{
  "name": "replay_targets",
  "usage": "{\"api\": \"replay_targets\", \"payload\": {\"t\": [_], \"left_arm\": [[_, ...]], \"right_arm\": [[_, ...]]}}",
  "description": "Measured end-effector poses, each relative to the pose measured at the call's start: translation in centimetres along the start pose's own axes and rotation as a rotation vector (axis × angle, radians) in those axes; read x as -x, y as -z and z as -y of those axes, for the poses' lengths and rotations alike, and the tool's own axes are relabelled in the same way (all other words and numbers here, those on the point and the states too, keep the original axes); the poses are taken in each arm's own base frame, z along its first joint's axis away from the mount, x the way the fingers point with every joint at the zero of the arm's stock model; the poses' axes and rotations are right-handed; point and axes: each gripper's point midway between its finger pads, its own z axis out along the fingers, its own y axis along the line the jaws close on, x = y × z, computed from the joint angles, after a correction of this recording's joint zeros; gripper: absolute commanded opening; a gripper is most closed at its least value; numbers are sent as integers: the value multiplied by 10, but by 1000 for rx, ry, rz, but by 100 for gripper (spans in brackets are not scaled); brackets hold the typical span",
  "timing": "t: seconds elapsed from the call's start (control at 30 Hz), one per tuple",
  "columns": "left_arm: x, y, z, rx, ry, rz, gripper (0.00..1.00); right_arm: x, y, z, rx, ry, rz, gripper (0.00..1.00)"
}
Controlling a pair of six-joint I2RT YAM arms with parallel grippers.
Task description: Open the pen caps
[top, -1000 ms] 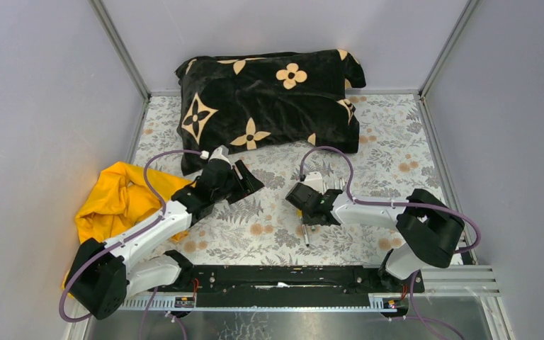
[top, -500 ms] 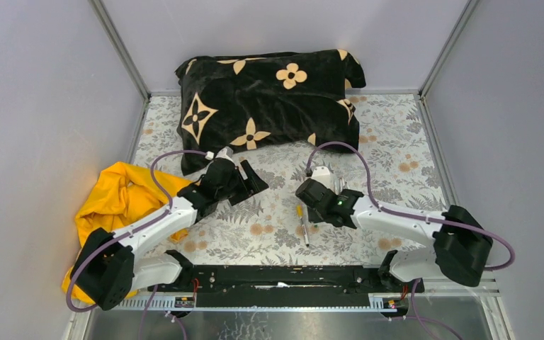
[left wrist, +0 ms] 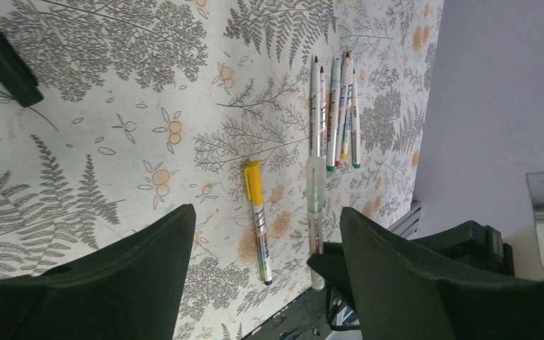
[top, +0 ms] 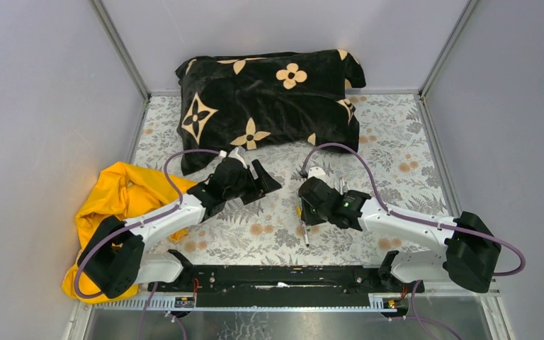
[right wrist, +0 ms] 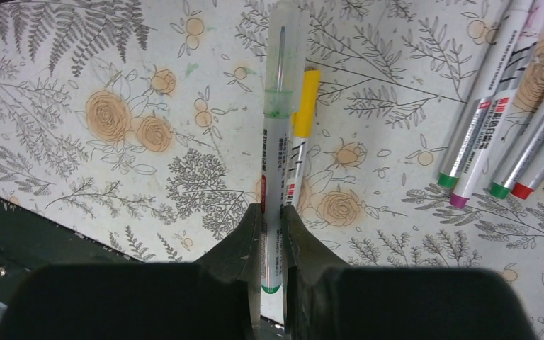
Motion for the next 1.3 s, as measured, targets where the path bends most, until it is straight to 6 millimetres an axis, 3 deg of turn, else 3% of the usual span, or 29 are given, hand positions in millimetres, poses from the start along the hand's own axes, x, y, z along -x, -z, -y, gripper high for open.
{"api": "replay_targets", "payload": {"t": [0.37,0.73,1.3], "left_arm": [[-12,-8,17,-45,14,-30,81],[-18,-14,20,-51,23,-47,79],[-21,-21,23,-56,44,-55,60]], "right_arm": [[0,-1,-26,53,42,-5,5],[10,0,-43,105,45,19,5],[17,0,-53,132,44,36,4]]}}
